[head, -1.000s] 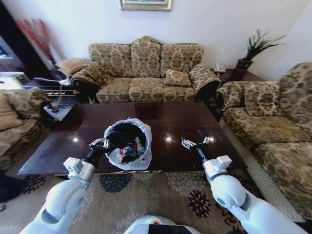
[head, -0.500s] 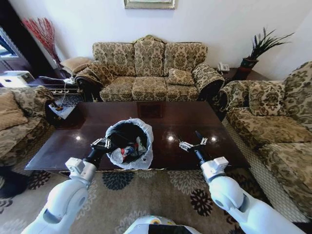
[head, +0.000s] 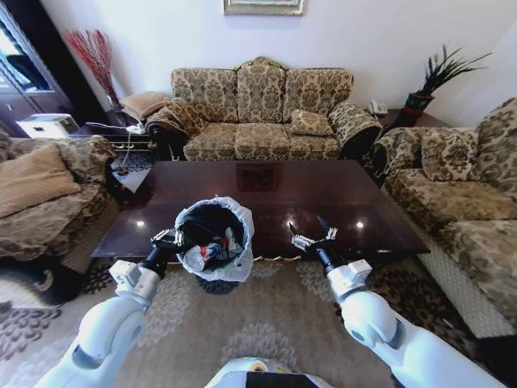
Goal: Move to the front of the table and place the trash on the table into the trash bin.
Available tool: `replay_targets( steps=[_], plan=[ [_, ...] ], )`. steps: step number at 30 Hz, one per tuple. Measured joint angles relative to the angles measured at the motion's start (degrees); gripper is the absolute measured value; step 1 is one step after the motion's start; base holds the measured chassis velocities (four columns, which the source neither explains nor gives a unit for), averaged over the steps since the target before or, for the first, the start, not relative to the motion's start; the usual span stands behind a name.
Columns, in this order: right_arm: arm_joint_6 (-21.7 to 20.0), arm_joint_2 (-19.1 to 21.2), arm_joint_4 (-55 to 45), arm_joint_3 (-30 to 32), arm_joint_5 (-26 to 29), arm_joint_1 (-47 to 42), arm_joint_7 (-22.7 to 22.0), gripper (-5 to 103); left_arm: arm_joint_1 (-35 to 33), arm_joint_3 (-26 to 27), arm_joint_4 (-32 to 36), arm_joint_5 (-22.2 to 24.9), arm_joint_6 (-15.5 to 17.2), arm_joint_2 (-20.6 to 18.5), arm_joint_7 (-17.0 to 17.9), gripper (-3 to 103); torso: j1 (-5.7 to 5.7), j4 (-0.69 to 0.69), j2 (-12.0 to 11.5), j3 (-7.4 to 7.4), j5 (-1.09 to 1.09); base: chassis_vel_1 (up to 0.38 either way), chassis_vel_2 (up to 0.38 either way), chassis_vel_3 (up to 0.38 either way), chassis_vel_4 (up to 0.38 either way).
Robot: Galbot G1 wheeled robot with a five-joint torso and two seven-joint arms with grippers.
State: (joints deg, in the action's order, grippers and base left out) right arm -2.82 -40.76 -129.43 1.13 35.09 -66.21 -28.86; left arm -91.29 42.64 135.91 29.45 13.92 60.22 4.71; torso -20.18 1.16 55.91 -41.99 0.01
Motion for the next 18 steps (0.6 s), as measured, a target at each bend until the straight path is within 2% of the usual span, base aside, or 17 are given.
replay_targets(
  steps=[12, 18],
  plan=[
    [1.44, 0.53, 0.48, -0.23, -0.19, 0.06, 0.31, 100, 0.24, 0.03, -0.21, -0.04, 0.04, 0.86, 0.16, 3, -0.04, 0.02, 0.01, -0.02, -0.03, 0.610, 0.100, -0.593, -0.090],
    [2.92, 0.85, 1.61, 0.24, -0.19, 0.48, 0.80, 100, -0.39, 0.27, 0.08, -0.52, 1.79, 1.82, 0.89, 3, 0.02, 0.01, 0.03, 0.01, -0.03, 0.428, 0.057, -0.451, -0.064]
  ],
)
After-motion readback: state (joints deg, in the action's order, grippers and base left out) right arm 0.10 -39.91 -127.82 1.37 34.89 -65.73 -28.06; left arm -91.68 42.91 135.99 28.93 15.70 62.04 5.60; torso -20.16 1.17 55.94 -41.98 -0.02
